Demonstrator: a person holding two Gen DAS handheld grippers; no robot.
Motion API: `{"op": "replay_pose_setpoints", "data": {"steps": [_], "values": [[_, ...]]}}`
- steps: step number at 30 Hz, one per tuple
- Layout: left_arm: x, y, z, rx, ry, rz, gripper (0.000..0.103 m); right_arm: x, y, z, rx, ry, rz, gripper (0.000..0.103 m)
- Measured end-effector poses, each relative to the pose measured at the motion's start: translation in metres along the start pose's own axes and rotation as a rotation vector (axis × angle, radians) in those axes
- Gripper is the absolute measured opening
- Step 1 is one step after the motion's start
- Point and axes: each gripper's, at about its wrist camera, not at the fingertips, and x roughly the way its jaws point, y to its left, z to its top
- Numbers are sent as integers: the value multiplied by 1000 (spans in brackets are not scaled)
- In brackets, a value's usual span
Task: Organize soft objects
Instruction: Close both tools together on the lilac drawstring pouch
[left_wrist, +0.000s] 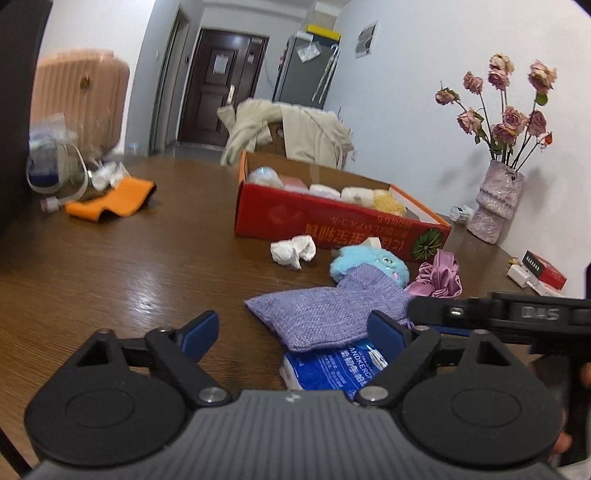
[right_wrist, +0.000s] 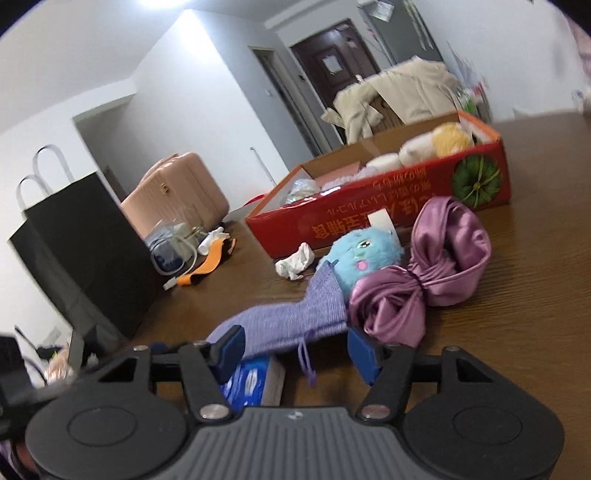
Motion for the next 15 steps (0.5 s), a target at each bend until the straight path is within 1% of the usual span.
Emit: {"op": "replay_pose_setpoints", "data": {"steps": [1, 3, 7, 10, 11, 12, 13, 14, 15], "values": [[4, 2, 1, -10, 15, -7, 81, 8, 1, 1, -4, 9, -11, 62], [12, 9, 2, -45, 46, -28, 74, 20, 0, 2, 39, 28, -20, 62], [26, 20, 5, -83, 77, -45, 65, 29, -3, 7, 81, 6, -25, 62], [33, 28, 7, -113, 97, -89, 47, 33, -5, 11, 95, -6, -31, 62], [35, 29, 8, -118, 109, -110, 36, 33, -5, 12, 93, -8, -30, 58], [37, 29, 9, -124, 121, -126, 34, 34, -5, 13, 87, -5, -36, 48], [38, 29, 8, -127, 123, -126, 33, 36, -4, 14, 75, 3, -51, 43], [39, 29, 7, -127, 123, -122, 29, 39, -2, 14, 60, 12, -67, 30], [39, 29, 7, -128, 123, -125, 25, 39, -1, 14, 47, 20, -72, 21]]}}
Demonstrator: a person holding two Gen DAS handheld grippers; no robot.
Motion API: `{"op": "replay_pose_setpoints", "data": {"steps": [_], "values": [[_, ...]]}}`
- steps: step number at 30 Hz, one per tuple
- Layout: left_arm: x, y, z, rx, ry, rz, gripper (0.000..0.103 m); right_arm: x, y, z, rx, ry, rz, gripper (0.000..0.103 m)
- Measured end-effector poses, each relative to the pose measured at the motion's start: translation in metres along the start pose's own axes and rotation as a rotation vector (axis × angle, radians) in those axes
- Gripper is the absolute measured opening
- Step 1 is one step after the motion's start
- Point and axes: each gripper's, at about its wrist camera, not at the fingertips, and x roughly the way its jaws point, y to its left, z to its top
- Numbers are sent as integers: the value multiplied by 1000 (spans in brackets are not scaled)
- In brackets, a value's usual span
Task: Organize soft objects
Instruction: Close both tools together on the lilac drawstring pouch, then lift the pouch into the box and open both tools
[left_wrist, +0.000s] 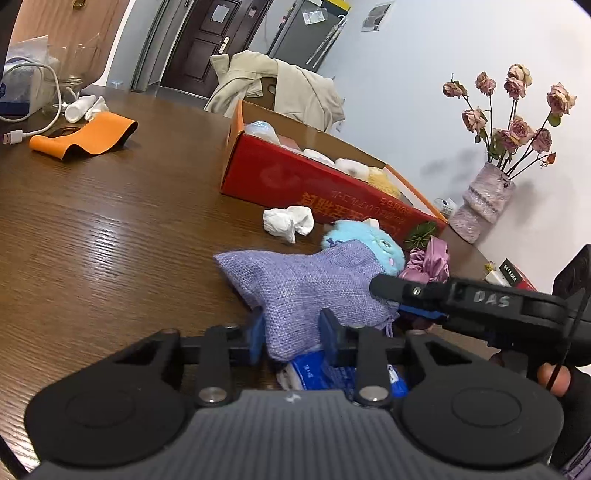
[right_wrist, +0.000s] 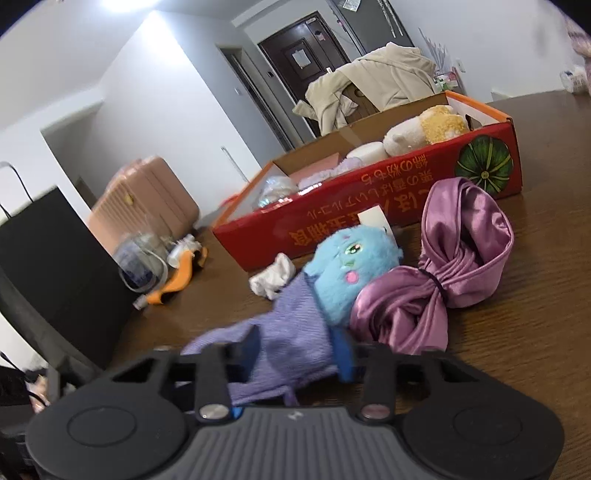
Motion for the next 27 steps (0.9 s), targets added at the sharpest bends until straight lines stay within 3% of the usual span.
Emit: {"op": "replay_pose_setpoints", "data": {"steps": [3, 7, 16, 27], "values": [[-3, 0, 1, 1, -8, -11, 18, -2, 6, -1, -34, 5, 18, 14], [-10, -7, 1, 26, -29, -17, 16, -17, 26, -2, -148, -34, 27, 6], [-49, -40, -1, 104, -111, -47, 12, -75, 62, -8, -311, -144, 69, 4], [-78, -80, -17, 180, -145, -64, 12, -122, 54, -21, -308, -200, 54, 4]]}}
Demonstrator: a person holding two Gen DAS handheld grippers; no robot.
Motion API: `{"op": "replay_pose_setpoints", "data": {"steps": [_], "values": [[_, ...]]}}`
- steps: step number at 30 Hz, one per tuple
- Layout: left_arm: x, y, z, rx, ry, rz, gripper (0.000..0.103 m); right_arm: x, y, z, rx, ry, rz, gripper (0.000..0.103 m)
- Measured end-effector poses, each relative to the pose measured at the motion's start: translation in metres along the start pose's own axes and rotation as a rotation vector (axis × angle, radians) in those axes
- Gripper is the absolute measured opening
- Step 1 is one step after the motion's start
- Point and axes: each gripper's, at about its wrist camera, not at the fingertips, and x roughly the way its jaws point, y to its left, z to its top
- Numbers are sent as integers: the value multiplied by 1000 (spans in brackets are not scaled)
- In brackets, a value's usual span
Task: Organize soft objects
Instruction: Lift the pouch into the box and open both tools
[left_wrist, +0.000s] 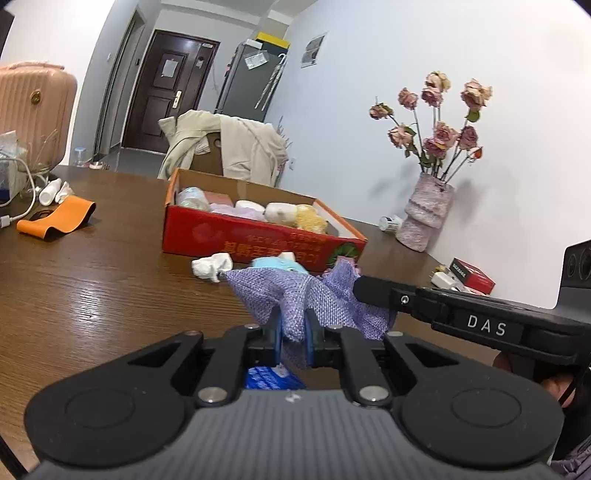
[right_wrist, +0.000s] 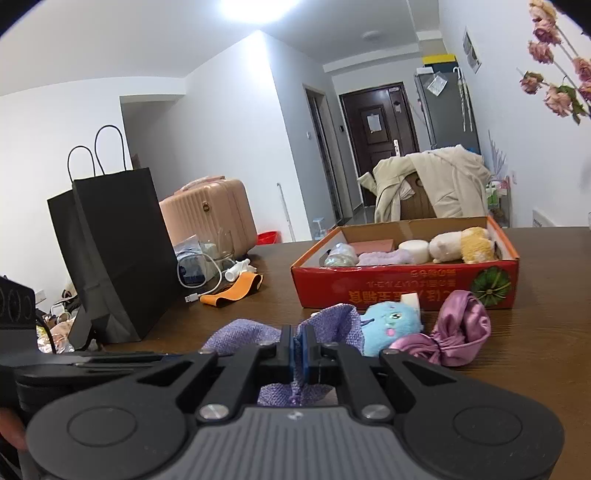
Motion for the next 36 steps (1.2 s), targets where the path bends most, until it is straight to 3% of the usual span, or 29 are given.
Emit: {"op": "replay_pose_setpoints", "data": {"steps": [9, 14, 20, 25, 30, 34, 36], "values": [[12, -20, 16, 59, -12, -34, 12, -14, -22, 10, 6, -45, -24, 4], [46, -22, 64, 98, -46, -54, 12, -1, -45, 51, -52, -103, -37, 4], [123, -31, 127, 171, -36, -60, 12, 45, -96, 107, -71, -105, -72, 4], [212, -25, 150, 170, 43, -61, 12, 105, -142, 126, -87, -28, -162, 4], [290, -12, 130, 114, 140, -13, 12, 166, -183, 117, -75, 89, -230, 4], [323, -8, 112, 134, 266, -8, 14, 196, -206, 102, -35, 197, -295, 4], [324, -4, 109, 137, 277, -18, 20, 198, -207, 99, -27, 218, -324, 6]]}}
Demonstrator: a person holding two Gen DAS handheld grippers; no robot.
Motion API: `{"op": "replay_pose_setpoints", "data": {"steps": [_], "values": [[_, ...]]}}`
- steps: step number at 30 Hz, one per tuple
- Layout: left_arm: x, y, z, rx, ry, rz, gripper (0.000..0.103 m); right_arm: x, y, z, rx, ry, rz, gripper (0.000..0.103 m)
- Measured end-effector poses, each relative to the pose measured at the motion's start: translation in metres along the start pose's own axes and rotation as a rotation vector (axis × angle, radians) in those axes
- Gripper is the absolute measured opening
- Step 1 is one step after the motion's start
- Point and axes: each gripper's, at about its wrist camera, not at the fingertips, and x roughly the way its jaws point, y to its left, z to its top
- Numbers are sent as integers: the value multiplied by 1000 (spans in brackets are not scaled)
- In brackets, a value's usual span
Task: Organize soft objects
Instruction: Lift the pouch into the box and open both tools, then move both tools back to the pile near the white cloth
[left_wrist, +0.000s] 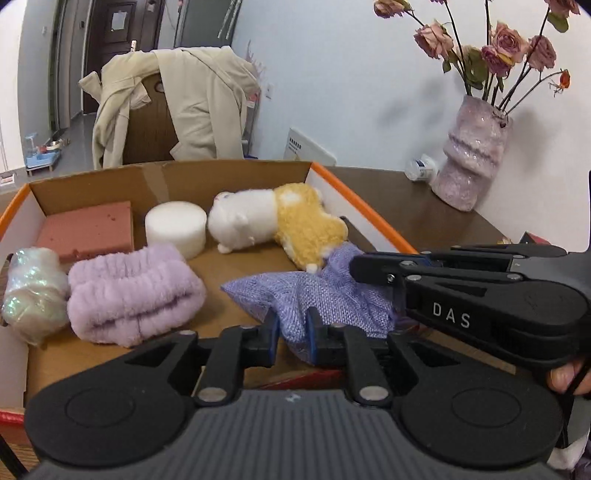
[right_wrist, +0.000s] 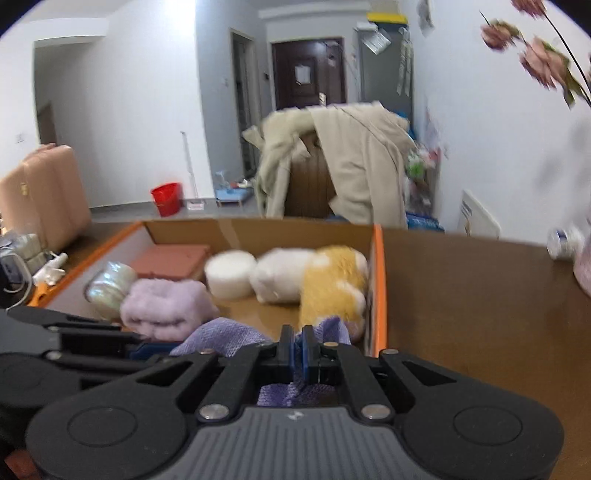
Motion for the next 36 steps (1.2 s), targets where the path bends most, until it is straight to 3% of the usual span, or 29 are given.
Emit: {"op": "replay_pose_setpoints", "data": {"steps": [3, 10, 16, 21, 26, 29, 36], "values": [[-4, 11, 3, -29, 3, -1, 36, -4, 3, -4, -25, 15, -32, 13], [-65, -1, 2, 16, -37, -15, 39, -58, 1, 19, -15, -92, -37, 16], [-148, -13, 5, 55, -166, 23, 46, -138, 20, 33, -53, -229, -25, 30], [-214, -23, -5, 89, -288, 78, 71, -187, 41, 28, -95, -289, -4, 41], [-256, -34, -28, 78, -343, 134, 72, -225, 59, 10, -120, -338, 27, 48], [-282, -39, -50, 63, -395, 174, 77, -247, 69, -12, -117, -378, 51, 59], [-320, -47, -137, -9, -415, 203, 82, -278, 93, -95, -136, -376, 114, 67]]}}
